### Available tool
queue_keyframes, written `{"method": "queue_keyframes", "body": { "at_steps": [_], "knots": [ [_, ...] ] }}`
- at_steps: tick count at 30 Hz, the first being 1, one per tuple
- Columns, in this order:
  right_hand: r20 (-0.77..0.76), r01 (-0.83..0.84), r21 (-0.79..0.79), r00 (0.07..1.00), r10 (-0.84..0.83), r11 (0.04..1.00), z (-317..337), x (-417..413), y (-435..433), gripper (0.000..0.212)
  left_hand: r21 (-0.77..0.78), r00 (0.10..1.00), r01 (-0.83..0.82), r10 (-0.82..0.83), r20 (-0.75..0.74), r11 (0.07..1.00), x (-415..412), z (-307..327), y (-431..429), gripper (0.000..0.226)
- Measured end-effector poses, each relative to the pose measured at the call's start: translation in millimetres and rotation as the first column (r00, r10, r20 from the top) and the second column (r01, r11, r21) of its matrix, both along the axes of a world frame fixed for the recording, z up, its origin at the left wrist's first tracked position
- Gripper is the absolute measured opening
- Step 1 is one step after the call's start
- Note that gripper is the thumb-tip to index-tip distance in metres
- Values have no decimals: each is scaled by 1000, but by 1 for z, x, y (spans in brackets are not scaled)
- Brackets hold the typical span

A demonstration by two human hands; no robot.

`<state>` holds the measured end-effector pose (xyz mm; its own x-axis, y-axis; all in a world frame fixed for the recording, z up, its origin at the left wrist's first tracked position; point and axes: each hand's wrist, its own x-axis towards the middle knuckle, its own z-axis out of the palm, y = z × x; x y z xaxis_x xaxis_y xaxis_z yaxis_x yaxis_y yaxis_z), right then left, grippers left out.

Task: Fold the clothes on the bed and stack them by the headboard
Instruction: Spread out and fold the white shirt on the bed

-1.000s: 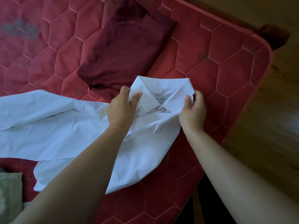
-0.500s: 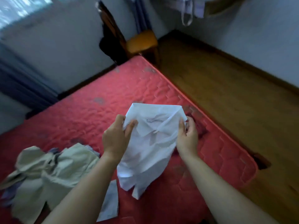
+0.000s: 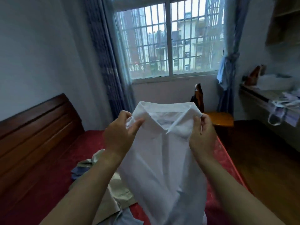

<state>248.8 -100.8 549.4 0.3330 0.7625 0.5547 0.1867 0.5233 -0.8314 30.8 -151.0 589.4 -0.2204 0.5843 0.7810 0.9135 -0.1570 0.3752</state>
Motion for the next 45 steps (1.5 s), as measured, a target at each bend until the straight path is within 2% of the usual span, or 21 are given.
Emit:
{"method": "queue_keyframes", "body": {
  "at_steps": [2,4,6,9,10,13,14,16,18,21,23,27,29,31,33,36,37,40,43,45],
  "knots": [
    [186,-13,-38,982,20,999,-8,-9,-2,13,-90,998,-61,61,2,994,-17,-7,-8,46],
    [306,-17,-62,951,35,998,-18,-15,-4,16,-168,996,-78,82,17,983,-33,-21,-16,46],
    [301,-1,-9,954,4,1000,-18,-20,-5,10,-145,998,-54,59,35,988,-47,-34,-23,49],
    [208,-31,69,978,17,997,-14,-34,-6,5,-89,995,-16,24,92,996,-65,-42,-20,48],
    [223,-45,42,974,35,998,-17,-41,-7,5,-140,994,20,-5,108,990,-71,-46,-18,47],
    [358,-85,-171,923,143,982,-36,-61,-9,9,-379,986,140,-95,136,915,-95,-66,-7,31],
    [374,-82,-188,916,148,979,-40,-66,-9,8,-393,979,178,-122,163,902,-103,-71,-5,24],
    [317,-73,-128,942,111,989,-35,-74,-8,5,-303,960,228,-162,230,925,-117,-73,-1,11],
    [262,-66,-75,961,84,995,-27,-83,-4,8,-213,945,250,-191,265,944,-129,-68,6,12],
    [399,-80,-215,903,162,973,-33,-99,-2,6,-301,941,305,-238,240,903,-146,-71,16,11],
    [431,-65,-282,883,187,957,-47,-106,1,3,-366,938,332,-265,222,869,-155,-81,17,12],
    [349,24,-199,936,48,980,-39,-128,5,5,-270,945,290,-230,231,918,-155,-79,22,17],
    [308,57,-115,951,-19,992,-22,-145,4,5,-195,933,274,-211,291,942,-152,-65,25,17],
    [278,52,1,959,-50,999,-4,-165,-1,1,-110,884,321,-256,392,941,-146,-52,29,16],
    [322,-20,96,947,-12,995,10,-188,-9,6,-53,790,427,-344,508,902,-136,-41,33,18],
    [457,-155,101,885,92,983,9,-214,-14,14,-35,563,662,-466,682,749,-125,-31,40,29],
    [465,-180,88,877,120,980,6,-215,-14,15,-52,544,695,-477,690,717,-124,-32,43,30],
    [390,-171,87,913,124,981,0,-197,-11,20,-57,608,667,-498,618,743,-130,-38,49,14],
    [324,-35,129,946,-9,991,17,-172,3,42,-22,659,647,-544,520,762,-133,-22,57,12],
    [256,-117,101,963,88,988,42,-172,12,53,4,658,676,-606,446,737,-127,3,64,11]
  ]
}}
